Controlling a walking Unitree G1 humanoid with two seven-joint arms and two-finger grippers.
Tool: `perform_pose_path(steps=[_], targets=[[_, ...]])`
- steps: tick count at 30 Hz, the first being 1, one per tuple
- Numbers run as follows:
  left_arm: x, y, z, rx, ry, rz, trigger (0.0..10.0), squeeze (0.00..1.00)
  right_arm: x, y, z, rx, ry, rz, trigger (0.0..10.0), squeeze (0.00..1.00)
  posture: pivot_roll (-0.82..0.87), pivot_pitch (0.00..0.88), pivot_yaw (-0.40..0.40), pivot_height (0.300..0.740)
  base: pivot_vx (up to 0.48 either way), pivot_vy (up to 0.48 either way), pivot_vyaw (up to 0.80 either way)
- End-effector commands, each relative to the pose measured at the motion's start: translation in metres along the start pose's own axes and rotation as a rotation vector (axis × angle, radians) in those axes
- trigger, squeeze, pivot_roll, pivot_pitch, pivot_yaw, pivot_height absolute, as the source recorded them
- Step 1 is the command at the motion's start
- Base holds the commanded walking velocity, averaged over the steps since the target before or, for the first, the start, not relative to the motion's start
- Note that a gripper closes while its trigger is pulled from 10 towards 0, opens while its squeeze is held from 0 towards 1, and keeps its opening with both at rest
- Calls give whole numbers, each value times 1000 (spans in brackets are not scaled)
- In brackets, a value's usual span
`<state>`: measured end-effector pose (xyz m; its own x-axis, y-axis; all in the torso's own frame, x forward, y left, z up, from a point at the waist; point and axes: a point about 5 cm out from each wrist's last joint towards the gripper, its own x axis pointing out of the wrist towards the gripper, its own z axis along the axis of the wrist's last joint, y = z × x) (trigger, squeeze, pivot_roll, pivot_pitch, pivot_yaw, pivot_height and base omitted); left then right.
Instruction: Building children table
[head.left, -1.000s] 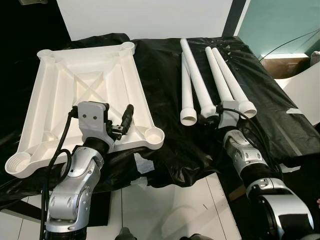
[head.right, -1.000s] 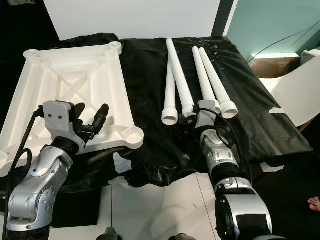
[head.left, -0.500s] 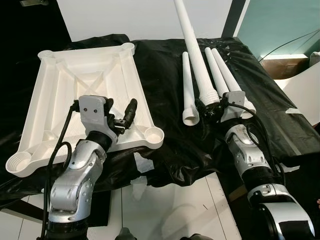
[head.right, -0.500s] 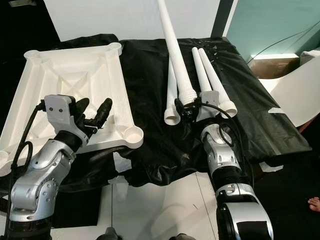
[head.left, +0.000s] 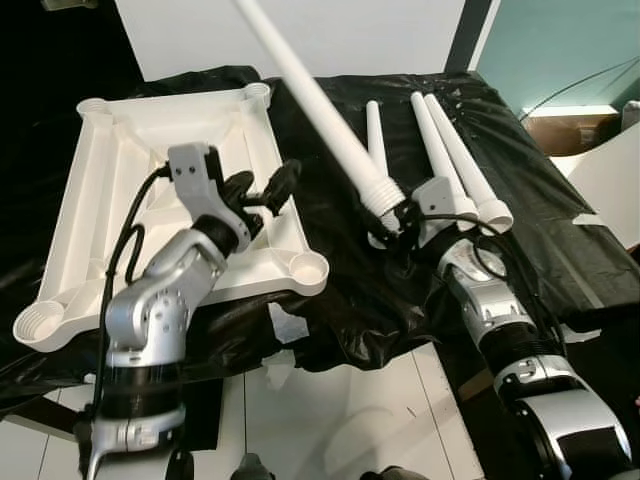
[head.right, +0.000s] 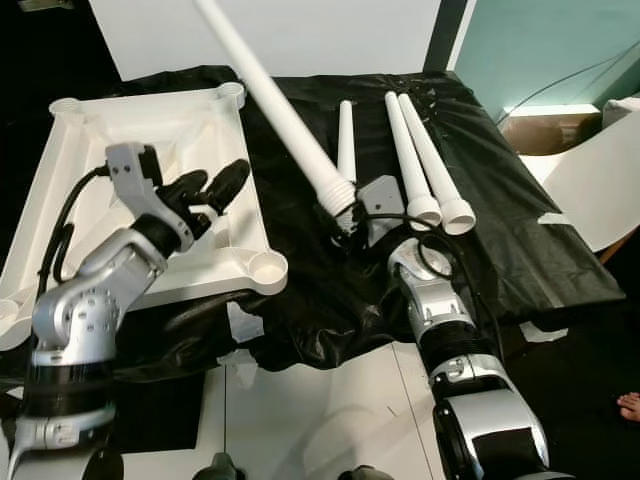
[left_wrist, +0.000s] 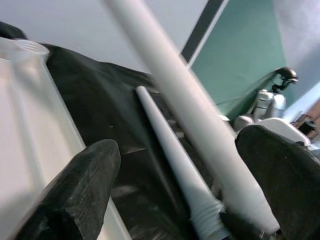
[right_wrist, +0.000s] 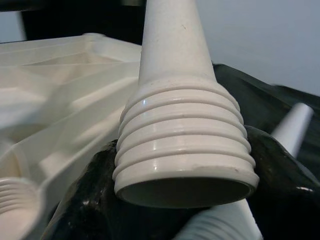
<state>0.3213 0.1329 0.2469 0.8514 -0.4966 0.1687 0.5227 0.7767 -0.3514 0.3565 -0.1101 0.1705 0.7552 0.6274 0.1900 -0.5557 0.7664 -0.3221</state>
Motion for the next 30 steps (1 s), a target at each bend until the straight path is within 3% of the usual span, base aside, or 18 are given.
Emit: perform_pose_path(steps=[1,5,18,30], targets=[[-2,-21,-4,-20,31,-437,10000,0,3,2,4,-35,-19,32,10000,0,119,55,-19,740,0,0,0],[11,-22,-1,-75,47,-470,10000,0,7,14,4,-51,-32,99,10000,0,113,56,-13,740,0,0,0],[34,-15,5,-135,75,-461,10000,0,8,27,5,-119,-58,179,10000,0,103,67,4,740,0,0,0],[49,1,37,-281,-14,-393,10000,0,-2,41,-1,-152,-73,186,10000,0,98,66,18,740,0,0,0]])
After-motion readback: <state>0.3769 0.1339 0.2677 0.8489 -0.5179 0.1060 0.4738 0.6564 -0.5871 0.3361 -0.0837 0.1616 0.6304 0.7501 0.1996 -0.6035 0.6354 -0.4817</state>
